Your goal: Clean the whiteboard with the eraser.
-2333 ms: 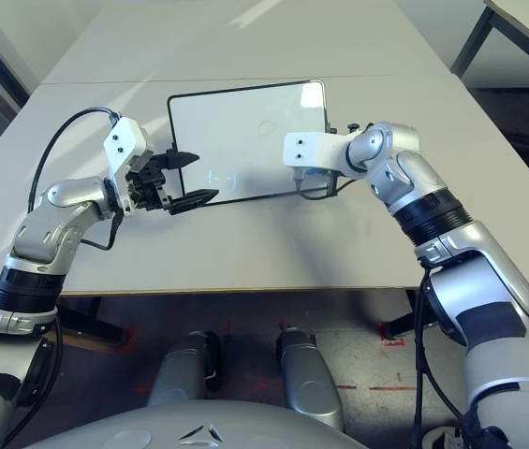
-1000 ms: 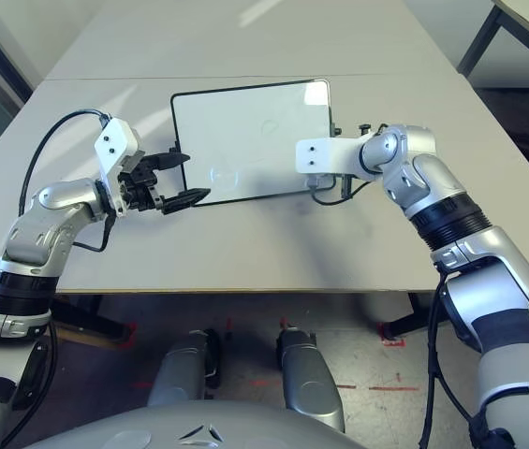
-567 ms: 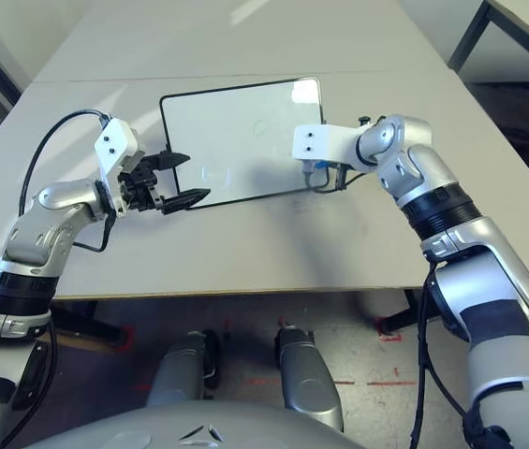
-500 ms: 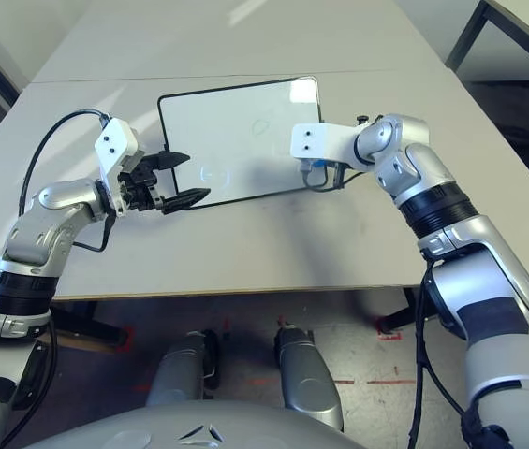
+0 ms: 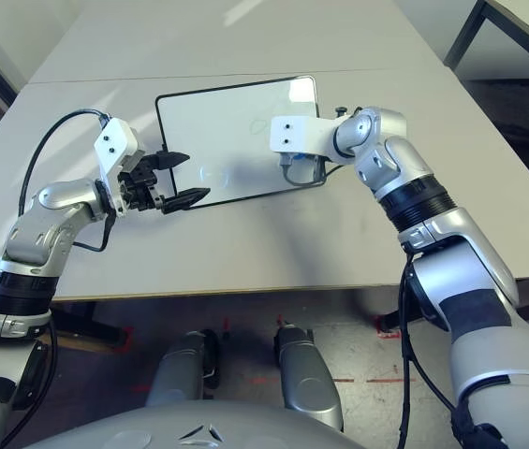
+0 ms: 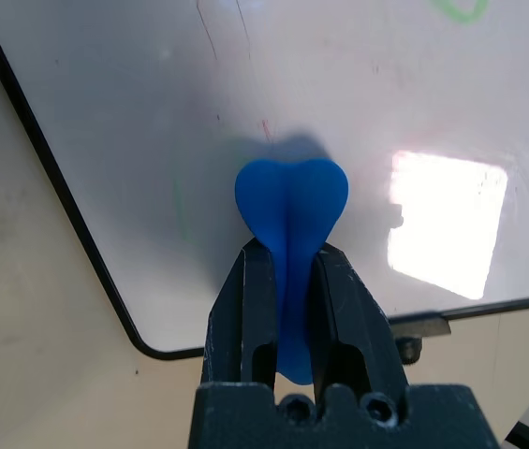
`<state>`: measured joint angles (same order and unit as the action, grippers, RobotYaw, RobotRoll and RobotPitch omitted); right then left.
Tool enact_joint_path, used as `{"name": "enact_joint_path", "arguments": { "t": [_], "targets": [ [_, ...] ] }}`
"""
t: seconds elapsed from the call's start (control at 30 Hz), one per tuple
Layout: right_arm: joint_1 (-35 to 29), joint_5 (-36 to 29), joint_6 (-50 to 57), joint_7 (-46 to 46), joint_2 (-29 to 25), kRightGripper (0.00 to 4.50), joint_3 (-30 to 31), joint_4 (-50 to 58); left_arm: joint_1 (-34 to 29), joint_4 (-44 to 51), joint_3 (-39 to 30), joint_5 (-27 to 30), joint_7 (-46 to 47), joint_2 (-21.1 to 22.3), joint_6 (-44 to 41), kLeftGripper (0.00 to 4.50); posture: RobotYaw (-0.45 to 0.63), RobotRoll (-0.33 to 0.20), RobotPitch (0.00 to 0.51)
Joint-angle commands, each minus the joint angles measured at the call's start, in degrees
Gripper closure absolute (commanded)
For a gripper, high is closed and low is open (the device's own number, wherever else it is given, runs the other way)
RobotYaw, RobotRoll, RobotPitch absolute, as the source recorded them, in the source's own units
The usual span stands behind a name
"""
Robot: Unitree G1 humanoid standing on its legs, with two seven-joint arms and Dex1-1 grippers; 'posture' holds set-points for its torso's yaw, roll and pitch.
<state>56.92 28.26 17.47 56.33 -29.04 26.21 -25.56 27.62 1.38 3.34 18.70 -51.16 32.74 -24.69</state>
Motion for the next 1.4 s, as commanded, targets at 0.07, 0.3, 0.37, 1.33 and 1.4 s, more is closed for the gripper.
{"name": "enact_joint_path", "arguments": {
  "t": [0.07, 0.3, 0.37, 1.33, 1.4],
  "targets": [
    [-0.7, 0.4, 0.1, 0.5, 0.6, 4.24, 1.1, 1.3, -0.8, 1.1, -0.1, -0.1, 0.2, 0.3, -0.5, 0.00, -0.10, 0.000, 0.141],
    [-2.8, 1.4, 0.0, 1.0, -1.9, 4.24, 1.3, 1.3, -1.0, 1.5, -0.2, 0.0, 0.0, 0.5, -0.8, 0.00, -0.11, 0.000, 0.144],
    [-3.3, 1.5, 0.0, 1.1, -2.9, 4.24, 1.3, 1.4, -1.0, 1.5, -0.2, 0.0, -0.1, 0.5, -0.8, 0.00, -0.11, 0.000, 0.144],
    [-9.6, 0.8, 1.6, 1.6, -5.1, 4.24, 0.2, 8.8, -0.1, 0.1, -0.2, -0.2, -0.3, 0.7, -0.6, 0.00, -0.12, 0.000, 0.151],
    [-9.7, 0.7, 1.8, 1.4, -4.5, 4.24, 0.1, 9.4, -0.1, 0.1, -0.3, -0.3, -0.3, 0.7, -0.5, 0.00, -0.11, 0.000, 0.152]
  ]
}}
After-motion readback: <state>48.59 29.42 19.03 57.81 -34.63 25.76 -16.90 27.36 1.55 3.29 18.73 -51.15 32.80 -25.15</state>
